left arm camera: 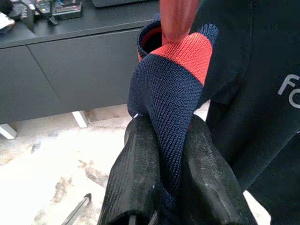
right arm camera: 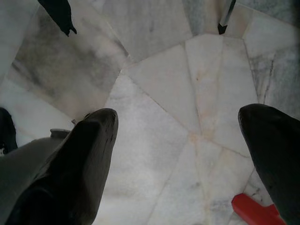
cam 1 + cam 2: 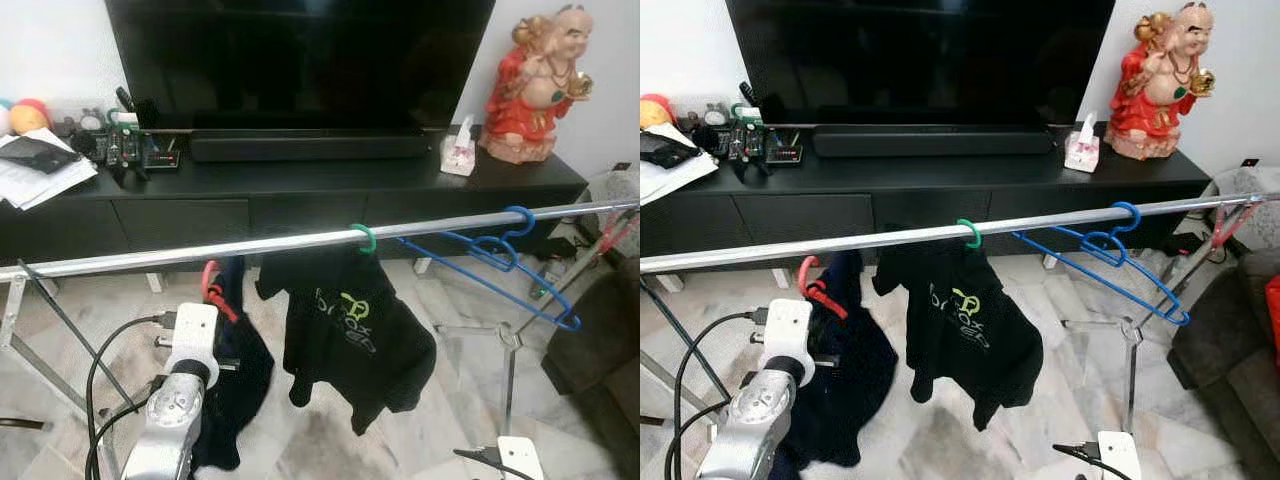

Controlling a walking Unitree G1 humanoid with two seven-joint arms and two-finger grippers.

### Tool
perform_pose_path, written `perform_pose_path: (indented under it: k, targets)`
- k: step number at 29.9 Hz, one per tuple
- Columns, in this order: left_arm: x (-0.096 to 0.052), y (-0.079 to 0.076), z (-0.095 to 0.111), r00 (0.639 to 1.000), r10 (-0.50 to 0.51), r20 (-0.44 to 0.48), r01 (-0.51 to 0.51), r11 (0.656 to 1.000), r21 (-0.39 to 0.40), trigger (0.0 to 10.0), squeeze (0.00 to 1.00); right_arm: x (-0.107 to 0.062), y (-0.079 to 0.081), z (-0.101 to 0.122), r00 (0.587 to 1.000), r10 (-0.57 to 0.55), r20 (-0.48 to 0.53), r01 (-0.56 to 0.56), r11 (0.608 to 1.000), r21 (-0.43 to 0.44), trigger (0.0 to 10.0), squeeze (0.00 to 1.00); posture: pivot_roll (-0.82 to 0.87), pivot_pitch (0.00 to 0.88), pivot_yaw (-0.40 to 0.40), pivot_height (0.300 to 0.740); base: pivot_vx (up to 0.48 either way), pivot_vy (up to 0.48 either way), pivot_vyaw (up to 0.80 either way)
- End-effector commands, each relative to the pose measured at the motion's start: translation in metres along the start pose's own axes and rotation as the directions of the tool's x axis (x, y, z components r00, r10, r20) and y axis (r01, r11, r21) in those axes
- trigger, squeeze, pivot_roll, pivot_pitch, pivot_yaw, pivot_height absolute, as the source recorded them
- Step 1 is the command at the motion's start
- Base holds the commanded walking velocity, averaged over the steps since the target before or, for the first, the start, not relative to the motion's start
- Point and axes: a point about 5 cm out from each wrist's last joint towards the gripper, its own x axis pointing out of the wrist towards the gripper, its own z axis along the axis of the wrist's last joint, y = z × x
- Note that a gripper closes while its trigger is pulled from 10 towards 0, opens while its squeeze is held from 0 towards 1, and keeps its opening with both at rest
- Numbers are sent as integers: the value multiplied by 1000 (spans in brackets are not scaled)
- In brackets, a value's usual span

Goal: Hang hanger

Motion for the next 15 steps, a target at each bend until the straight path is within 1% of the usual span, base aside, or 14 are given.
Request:
perform_pose_path:
  k: [1, 3, 8, 15]
  targets:
    - [4, 0, 10, 999, 11, 38, -11, 1000, 1, 10000, 0, 0, -3, 1, 1000, -3, -4, 3, 1000, -14, 10000, 0, 47, 0, -80, 740, 0, -262, 638]
    - [5, 0, 11, 999, 13, 39, -13, 1000, 0, 10000, 0, 0, -3, 0, 1000, -4, -7, 4, 1000, -7, 10000, 0, 47, 0, -79, 740, 0, -264, 650]
    - [6, 2, 12, 999, 16, 41, -16, 1000, 3, 10000, 0, 0, -1, -1, 1000, 0, -5, 0, 1000, 15, 10000, 0, 42, 0, -74, 740, 0, -276, 0]
    - [7, 1, 12, 999, 21, 42, -21, 1000, 1, 10000, 0, 0, -1, 0, 1000, 4, -6, -4, 1000, -5, 10000, 0, 41, 0, -78, 740, 0, -297, 0]
